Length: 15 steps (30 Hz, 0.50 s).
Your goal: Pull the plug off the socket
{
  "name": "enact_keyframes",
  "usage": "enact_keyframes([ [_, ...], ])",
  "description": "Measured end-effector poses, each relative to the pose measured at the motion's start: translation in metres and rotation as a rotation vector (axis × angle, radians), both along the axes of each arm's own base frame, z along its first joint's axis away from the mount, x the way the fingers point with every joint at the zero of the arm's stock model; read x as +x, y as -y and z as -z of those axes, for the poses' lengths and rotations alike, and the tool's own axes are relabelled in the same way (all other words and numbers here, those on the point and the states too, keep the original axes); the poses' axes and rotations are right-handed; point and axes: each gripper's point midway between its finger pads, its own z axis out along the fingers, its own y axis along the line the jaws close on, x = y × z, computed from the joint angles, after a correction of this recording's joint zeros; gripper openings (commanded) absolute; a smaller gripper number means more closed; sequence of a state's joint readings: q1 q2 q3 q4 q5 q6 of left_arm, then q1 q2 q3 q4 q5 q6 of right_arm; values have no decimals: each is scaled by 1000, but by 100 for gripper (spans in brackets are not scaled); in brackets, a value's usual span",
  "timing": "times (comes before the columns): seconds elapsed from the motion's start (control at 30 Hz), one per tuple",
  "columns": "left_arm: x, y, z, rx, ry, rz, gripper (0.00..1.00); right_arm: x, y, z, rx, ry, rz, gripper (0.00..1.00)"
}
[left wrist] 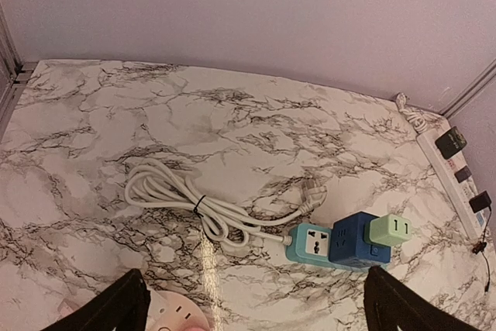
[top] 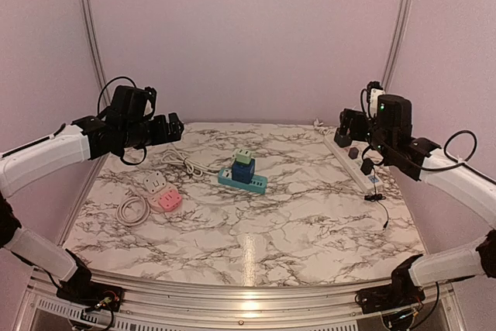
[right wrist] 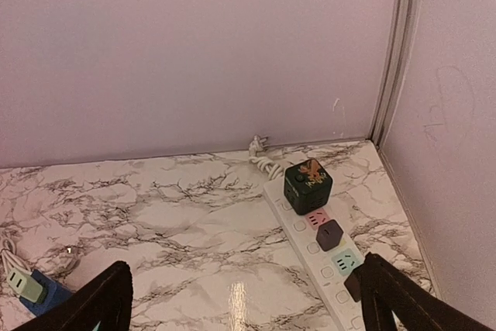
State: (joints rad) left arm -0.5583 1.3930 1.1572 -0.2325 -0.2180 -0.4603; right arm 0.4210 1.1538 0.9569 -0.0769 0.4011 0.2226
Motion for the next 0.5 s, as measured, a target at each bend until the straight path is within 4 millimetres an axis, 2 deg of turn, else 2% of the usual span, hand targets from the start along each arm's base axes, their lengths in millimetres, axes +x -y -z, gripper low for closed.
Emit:
enact_keyframes([
  [0.37,1,0,-4,-4,9,-2,99,25,-3,53,-78,-144,16,98],
  [0.43,1,0,-4,-3,9,-2,99,32,3,60,-77,-166,23,99],
  [0.5,1,0,-4,-3,9,-1,99,42,17,68,-69,-190,45,98],
])
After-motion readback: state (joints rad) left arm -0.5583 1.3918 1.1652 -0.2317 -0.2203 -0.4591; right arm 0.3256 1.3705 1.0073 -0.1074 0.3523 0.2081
